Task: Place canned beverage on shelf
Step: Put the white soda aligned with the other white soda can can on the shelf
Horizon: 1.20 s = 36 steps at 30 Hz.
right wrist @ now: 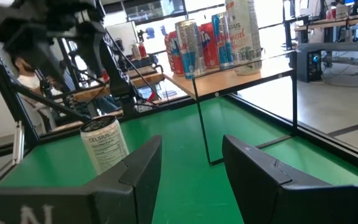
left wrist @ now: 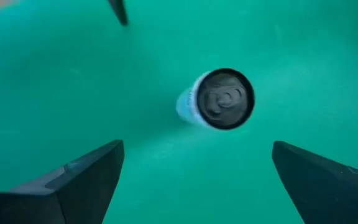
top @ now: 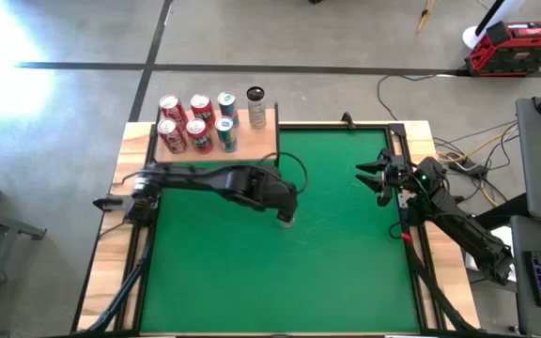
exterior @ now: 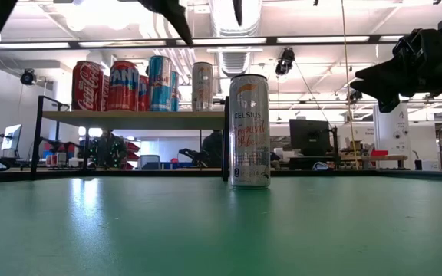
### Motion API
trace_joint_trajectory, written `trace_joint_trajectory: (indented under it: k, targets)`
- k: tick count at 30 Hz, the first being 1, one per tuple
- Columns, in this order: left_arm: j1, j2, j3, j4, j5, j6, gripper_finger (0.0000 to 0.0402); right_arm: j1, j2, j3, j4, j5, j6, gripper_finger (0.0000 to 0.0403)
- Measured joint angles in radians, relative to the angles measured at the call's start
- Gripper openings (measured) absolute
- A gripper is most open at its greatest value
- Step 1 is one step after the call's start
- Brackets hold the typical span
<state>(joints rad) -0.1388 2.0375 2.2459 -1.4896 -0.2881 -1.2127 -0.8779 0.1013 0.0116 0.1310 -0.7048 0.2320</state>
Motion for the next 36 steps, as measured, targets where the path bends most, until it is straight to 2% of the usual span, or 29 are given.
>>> trace_joint_trajectory:
  k: [8,12,21,36]
  targets:
    - [-0.009,0.156,0.112,0.012,0.018,-0.026,0.0394,0.0,0.0,0.0,0.0,0.0,0.0,0.0162]
    - [-0.009,0.189,0.097,0.04,0.018,-0.028,0.0394,0.0,0.0,0.0,0.0,0.0,0.0,0.0162]
    - [-0.008,0.225,0.098,0.113,-0.01,0.01,0.0394,0.0,0.0,0.0,0.0,0.0,0.0,0.0162]
    - [-0.008,0.279,0.088,0.095,-0.022,-0.002,0.0394,0.0,0.0,0.0,0.0,0.0,0.0,0.0162]
